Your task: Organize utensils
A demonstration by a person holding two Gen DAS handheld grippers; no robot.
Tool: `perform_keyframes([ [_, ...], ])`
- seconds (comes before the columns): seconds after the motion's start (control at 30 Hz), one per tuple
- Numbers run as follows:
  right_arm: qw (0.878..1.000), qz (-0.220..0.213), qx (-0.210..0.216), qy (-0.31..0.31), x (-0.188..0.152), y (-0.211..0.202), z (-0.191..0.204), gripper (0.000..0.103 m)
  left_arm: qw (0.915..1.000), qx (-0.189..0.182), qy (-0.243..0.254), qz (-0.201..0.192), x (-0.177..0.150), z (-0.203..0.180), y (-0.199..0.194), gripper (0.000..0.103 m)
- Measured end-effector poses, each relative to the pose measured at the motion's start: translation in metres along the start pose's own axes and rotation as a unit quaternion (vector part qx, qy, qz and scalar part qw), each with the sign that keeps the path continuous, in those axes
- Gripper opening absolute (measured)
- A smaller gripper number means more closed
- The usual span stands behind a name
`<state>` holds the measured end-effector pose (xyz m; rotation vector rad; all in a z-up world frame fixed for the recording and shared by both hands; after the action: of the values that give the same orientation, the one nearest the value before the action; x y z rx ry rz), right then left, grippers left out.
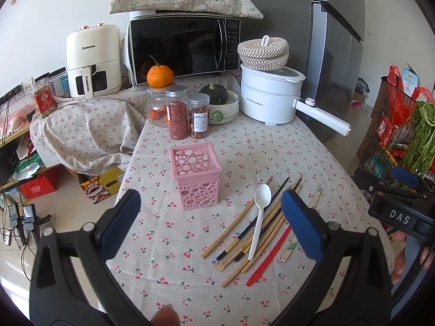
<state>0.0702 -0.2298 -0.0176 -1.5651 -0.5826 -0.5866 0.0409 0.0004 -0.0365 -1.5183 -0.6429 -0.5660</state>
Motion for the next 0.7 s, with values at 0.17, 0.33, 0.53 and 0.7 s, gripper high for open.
perform_keyframes([
  [0.17, 1.0, 0.02, 0.012, 0.001, 0.004, 0.009, -0.004, 0.103, 0.9994, -0.028, -0.006, 0.02, 0.002, -0.002, 0.015, 0.102],
  [0.33, 0.999, 0.049, 0.013, -0.011, 0.01, 0.025, -0.007, 0.103, 0.9929, -0.069, 0.028, 0.093, 0.004, -0.018, 0.04, 0.102],
  [0.53, 0.988, 0.14, 0.067, 0.012, 0.004, 0.062, -0.015, 0.103, 0.9777, -0.078, 0.054, 0.188, 0.003, -0.04, 0.074, 0.102],
  [0.7, 0.982, 0.177, 0.062, 0.034, 0.002, 0.077, -0.035, 0.103, 0.9606, -0.089, 0.04, 0.26, 0.004, -0.052, 0.122, 0.102],
])
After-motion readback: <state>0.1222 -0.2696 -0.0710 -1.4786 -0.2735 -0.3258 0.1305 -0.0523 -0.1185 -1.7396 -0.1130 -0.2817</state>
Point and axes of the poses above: each gripper's, at about its wrist camera, not at the fingertips, and y roughly the way its jaws point, z to its left, x to its top, the point moved 5 cm from there along y, roughly the way its jaws point, and after that the axes turned 10 degrees about z, right-handed, at the moved point
